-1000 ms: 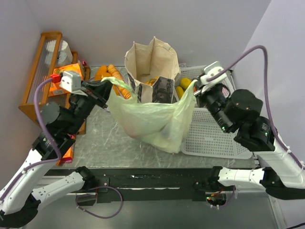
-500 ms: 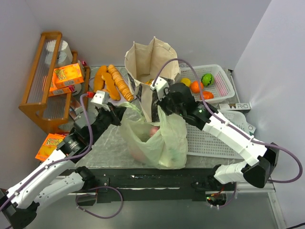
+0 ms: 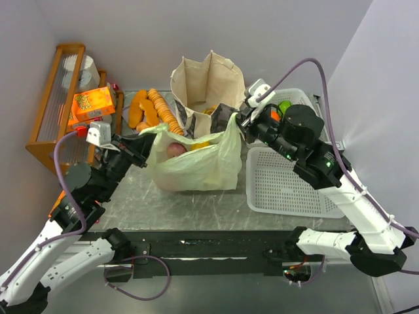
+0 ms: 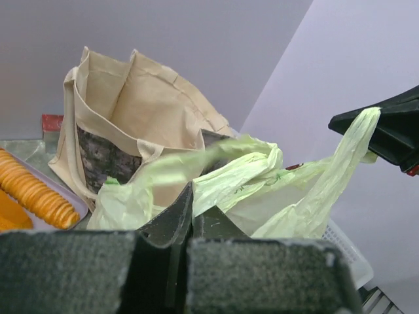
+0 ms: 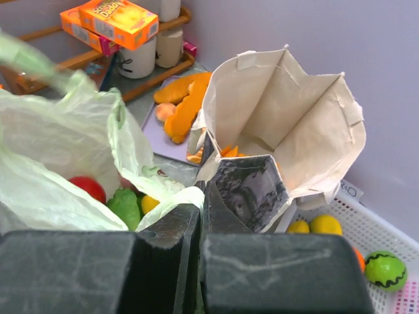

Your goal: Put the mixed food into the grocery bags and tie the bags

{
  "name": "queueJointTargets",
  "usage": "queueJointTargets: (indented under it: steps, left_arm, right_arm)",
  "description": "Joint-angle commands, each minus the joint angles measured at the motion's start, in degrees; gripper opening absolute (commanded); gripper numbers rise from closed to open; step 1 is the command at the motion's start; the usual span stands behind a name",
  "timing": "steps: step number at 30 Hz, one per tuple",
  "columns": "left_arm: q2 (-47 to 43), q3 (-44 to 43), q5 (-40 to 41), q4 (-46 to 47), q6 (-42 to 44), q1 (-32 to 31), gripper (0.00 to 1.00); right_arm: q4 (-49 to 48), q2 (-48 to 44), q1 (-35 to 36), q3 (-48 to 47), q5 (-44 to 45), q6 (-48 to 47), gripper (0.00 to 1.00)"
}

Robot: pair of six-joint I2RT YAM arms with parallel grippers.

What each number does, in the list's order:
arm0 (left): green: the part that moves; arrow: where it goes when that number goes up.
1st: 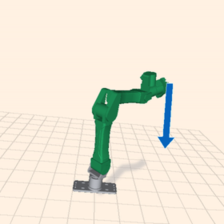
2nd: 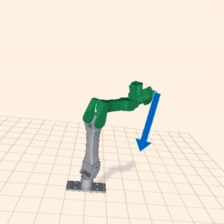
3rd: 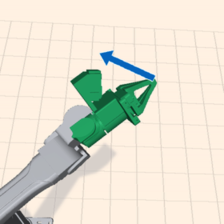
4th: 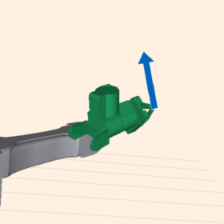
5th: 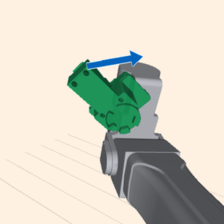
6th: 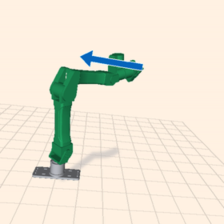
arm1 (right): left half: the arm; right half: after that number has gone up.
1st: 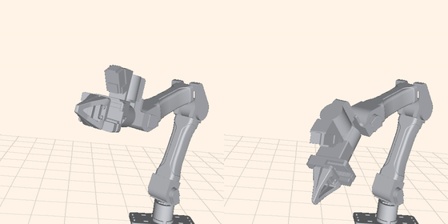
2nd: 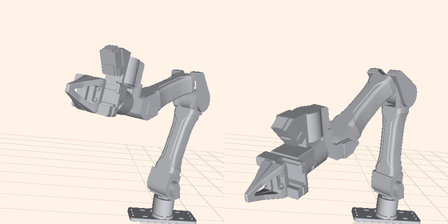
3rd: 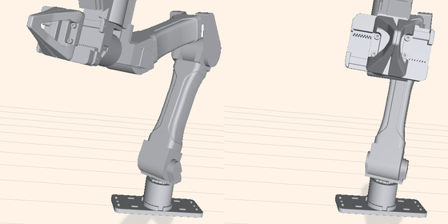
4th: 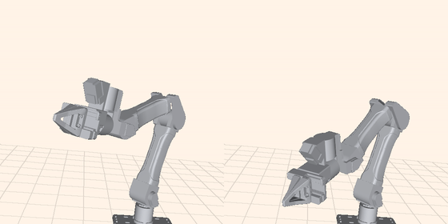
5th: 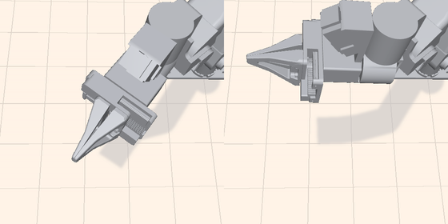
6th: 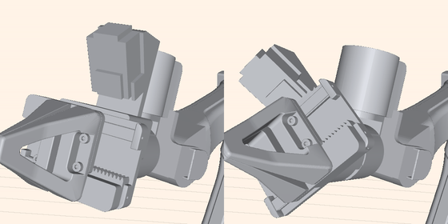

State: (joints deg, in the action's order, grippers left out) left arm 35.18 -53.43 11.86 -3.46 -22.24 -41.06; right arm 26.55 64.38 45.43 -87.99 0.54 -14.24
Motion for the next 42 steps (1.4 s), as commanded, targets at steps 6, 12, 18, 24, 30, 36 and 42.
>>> queueJointTargets:
  steps: [6, 12, 18, 24, 30, 36, 42]
  left_arm:
    - [4.63, 6.75, -3.93, 3.02, -3.95, 0.19, 0.01]
    - [6.66, 10.36, -5.53, 8.3, -3.43, 0.19, 0.01]
    - [6.22, 10.89, -3.34, 8.74, -2.64, 0.19, 0.01]
    - [5.69, 9.93, -4.74, 7.86, -0.61, 0.19, 0.01]
    - [5.25, 9.48, -6.58, 7.6, 1.23, 0.19, 0.01]
    - [4.9, 9.4, -8.52, 7.25, 1.94, 0.19, 0.01]
    - [4.72, 9.57, -8.87, 7.24, 2.55, 0.28, 0.01]
  right_arm:
    - [-6.33, 6.01, -2.8, 9.67, -2.9, -0.88, 0.0]
    - [0.15, 7.96, -4.39, 5.83, -6.76, 1.14, 0.67]
    - [1.77, 1.29, -4.39, 1.76, -11.51, 2.2, 0.99]
    - [-1.76, -2.34, -4.21, 0.81, -22.84, 3.77, 0.99]
    - [-2.02, 7.42, -0.35, -2.72, -26.73, 3.69, 0.92]
    - [-0.8, 16.03, 2.91, -8.59, -28.66, 1.32, 0.88]
    - [2.45, 22.28, 3.79, -13.87, -28.57, -0.17, 0.86]
